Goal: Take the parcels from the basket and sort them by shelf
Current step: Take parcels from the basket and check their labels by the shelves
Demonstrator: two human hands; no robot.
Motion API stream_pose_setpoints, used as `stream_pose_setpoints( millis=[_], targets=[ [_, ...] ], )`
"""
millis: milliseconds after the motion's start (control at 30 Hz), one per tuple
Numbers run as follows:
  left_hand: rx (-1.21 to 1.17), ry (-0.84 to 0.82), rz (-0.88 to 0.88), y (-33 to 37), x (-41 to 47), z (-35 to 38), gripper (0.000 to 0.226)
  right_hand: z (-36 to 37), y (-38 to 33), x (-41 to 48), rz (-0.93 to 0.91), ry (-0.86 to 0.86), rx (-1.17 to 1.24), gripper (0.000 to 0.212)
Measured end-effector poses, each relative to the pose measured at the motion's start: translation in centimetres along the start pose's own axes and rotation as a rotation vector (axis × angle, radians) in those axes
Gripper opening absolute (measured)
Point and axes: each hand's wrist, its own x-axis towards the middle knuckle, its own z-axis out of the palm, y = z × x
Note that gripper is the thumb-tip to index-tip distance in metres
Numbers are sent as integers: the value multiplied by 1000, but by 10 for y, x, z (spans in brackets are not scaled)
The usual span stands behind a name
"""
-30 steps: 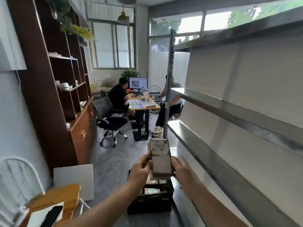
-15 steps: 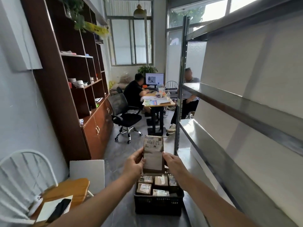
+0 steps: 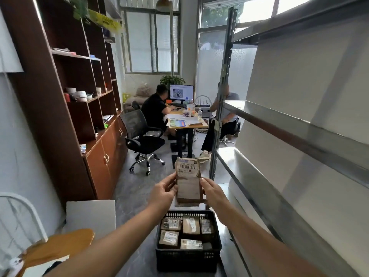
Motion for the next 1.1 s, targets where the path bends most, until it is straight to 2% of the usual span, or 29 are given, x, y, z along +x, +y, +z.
stream_pose_setpoints(
  millis=[367,533,867,1100],
  targets=[
    [-78,-77,-66,-38,121,-62,50,57,-2,113,-9,106,-41,32],
    [-54,-144,-90,-56,153,-68,50,69,14,139,-2,174,-34,41],
    [-42,-188,-213,-103,198,-22,49,28,69,197,113,262,-37,41],
    [12,-158,-331,-173,264,45,43,-29,149,276,178,301,-61,34]
  ],
)
